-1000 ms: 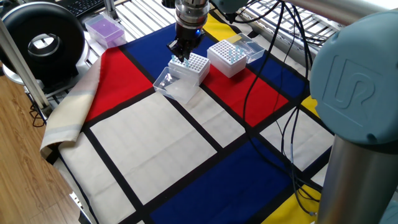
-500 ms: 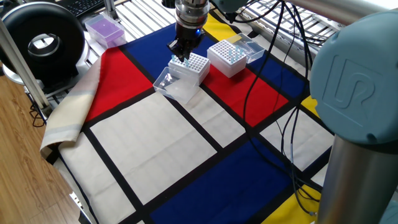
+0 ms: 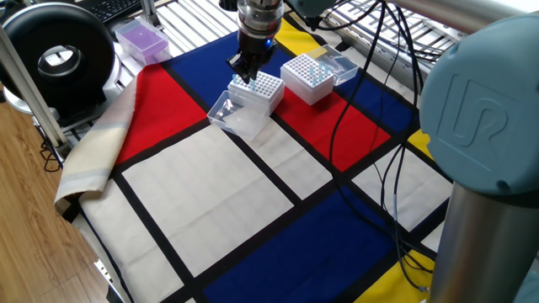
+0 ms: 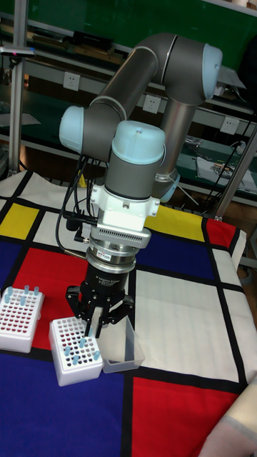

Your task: Transfer all medium pipette tips from one holder to another

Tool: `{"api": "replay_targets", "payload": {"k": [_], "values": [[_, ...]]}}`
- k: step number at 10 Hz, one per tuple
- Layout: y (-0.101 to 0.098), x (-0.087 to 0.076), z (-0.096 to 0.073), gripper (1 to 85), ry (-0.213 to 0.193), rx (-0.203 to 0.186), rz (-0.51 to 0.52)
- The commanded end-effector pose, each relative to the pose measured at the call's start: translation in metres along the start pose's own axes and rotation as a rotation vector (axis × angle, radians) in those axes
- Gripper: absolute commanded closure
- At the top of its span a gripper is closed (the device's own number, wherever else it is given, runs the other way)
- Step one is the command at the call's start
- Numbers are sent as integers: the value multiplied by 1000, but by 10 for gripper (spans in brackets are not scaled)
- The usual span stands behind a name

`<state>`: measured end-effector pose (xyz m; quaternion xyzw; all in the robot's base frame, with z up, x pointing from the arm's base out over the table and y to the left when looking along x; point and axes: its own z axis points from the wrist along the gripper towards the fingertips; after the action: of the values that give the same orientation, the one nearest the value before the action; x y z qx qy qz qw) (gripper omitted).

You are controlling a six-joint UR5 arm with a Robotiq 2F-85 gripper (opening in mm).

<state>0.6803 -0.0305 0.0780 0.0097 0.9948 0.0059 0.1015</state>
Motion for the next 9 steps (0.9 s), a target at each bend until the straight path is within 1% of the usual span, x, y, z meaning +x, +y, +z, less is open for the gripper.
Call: {"api": "replay_targets", "payload": {"k": [1, 6, 9], "values": [[-1, -2, -2, 617, -5, -8, 4], [2, -2, 3, 603, -23, -44, -4], [0, 0, 5, 597, -23, -38, -8]]}}
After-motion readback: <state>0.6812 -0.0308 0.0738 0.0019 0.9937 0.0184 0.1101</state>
